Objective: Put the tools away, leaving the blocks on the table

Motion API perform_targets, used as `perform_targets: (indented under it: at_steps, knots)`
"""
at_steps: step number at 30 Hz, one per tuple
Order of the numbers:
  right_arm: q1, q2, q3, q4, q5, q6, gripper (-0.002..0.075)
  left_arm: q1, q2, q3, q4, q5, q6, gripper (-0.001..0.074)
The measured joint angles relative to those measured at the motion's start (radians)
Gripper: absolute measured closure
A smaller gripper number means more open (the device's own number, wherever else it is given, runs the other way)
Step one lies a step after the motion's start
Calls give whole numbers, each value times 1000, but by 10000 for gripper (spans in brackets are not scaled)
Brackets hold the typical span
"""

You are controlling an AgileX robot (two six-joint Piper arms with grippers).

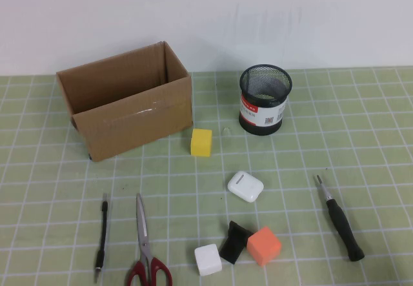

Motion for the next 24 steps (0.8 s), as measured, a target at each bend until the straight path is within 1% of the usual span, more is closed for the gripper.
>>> perform_targets:
  at_steps: [24]
  knots:
    - [0, 0, 0, -11, 0, 0, 732, 0, 0, 0, 0, 0, 0, 739]
